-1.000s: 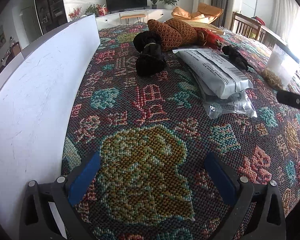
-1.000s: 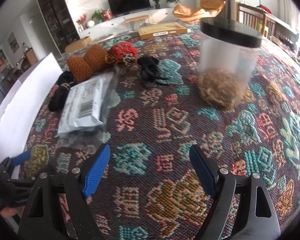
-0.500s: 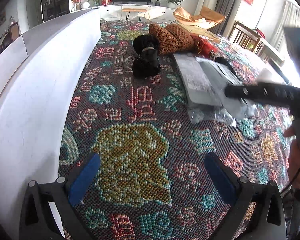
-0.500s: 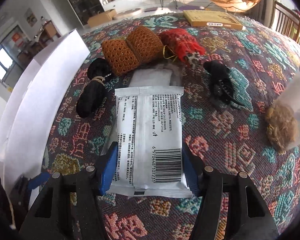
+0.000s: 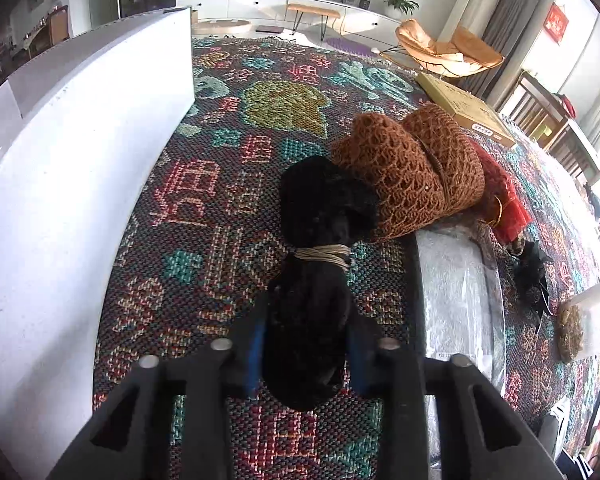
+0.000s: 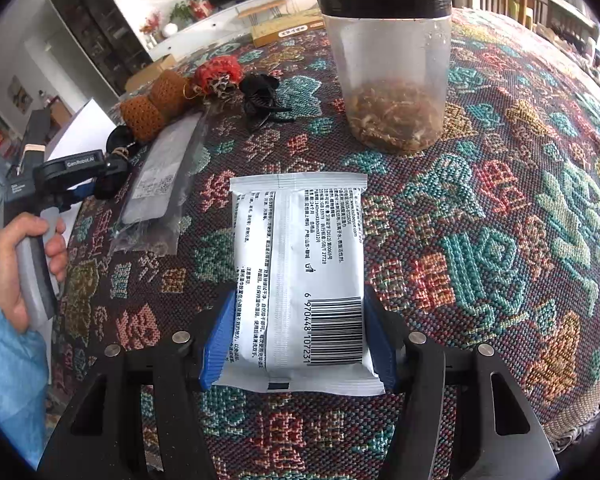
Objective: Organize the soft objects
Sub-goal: 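Lower both held items into the white box and open both tools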
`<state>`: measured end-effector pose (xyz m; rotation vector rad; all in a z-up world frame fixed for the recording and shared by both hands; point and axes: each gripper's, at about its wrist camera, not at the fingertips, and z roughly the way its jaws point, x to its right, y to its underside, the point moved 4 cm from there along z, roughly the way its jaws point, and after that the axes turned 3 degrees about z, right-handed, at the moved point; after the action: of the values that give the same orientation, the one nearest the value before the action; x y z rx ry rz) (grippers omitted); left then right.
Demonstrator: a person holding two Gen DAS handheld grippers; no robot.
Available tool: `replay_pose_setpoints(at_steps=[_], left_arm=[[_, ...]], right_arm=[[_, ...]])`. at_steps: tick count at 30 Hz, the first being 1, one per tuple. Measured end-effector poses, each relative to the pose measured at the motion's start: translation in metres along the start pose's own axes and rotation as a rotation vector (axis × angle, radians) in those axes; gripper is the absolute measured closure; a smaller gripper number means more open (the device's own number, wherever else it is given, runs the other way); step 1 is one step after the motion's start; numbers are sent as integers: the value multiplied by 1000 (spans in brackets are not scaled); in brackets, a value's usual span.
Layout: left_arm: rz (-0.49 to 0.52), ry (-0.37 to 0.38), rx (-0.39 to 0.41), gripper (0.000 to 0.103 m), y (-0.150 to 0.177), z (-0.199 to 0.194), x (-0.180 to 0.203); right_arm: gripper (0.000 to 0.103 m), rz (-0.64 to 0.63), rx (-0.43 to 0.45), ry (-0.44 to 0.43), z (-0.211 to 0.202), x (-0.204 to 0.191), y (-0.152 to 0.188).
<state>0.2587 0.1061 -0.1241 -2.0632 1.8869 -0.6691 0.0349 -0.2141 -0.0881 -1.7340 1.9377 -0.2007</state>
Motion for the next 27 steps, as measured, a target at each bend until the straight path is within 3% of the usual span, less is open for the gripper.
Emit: replay_pose_setpoints(at_steps=[3,6,9,11,14,17,18,21,23,27], left_arm=[[29,38,75,79,9,-32,8],[4,143,119,79,30,-82,10],[-49,239,148,79,48,-133,-5],[-60,234,186,79,56,-169,-28],[-82,130,242,79,64,-213,-82],[-124,-50,275,77,74,-243,-146],[-136,-133,274,68,79,-249,-166],[-200,-346,238,7,93,-248,-219],[-257,-393,252,6,105,-251,-239],[-285,-332,302,6,112,-256,-233]], right_arm=[[40,61,-1,-81,-11,0,-2],[40,117,5,-206,-27,-12,-9],[40,101,18,-318,-46,-54,-24],[40,45,17,-396,-57,-99,-35],[40,-78,-4,-505,-67,-187,-45],[40,-210,-32,-589,-68,-278,-40],[38,-251,-34,-618,-66,-308,-37],[32,-342,-105,-633,-44,-368,-24],[32,-370,-107,-601,-34,-377,-20],[32,-355,-32,-574,-37,-331,-14]])
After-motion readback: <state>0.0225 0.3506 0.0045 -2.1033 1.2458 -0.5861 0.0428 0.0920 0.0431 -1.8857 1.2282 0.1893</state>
